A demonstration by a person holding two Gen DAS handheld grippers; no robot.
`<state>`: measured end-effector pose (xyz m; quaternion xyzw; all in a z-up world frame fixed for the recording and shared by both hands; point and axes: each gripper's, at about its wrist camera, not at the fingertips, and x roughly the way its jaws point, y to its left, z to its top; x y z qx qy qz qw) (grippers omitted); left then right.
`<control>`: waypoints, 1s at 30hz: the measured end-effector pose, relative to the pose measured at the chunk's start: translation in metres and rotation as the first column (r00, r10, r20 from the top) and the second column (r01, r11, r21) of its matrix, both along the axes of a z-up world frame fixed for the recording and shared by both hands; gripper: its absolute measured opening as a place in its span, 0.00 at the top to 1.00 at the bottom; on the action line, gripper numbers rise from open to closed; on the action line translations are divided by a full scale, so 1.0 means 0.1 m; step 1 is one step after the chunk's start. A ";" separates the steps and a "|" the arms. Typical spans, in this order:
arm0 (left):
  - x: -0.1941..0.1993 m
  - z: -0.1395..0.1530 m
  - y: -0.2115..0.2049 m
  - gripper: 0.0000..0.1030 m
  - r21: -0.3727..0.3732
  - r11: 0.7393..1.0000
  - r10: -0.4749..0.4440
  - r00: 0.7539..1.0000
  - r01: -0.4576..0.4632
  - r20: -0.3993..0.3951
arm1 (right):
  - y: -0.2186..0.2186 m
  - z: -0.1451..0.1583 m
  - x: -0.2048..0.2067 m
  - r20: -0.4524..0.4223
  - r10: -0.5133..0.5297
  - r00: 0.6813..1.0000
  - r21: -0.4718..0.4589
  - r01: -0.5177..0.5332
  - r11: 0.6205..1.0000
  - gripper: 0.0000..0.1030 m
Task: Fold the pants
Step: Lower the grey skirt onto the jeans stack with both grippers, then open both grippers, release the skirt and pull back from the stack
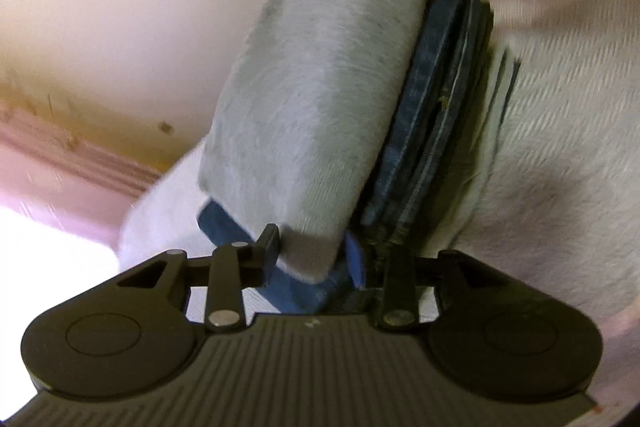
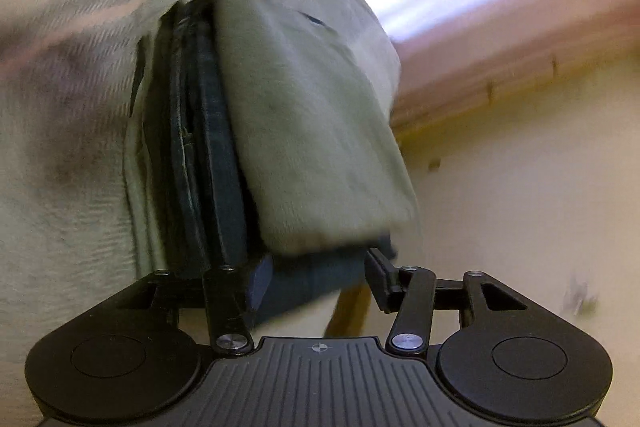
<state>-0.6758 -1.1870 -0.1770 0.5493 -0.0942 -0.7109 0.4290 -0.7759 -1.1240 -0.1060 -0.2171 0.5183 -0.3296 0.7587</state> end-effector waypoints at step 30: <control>0.07 -0.01 -0.73 0.69 0.232 0.915 0.395 0.850 -0.330 -0.348 | -1.95 0.09 -0.42 0.459 -0.677 0.575 0.720 0.205 0.663 0.77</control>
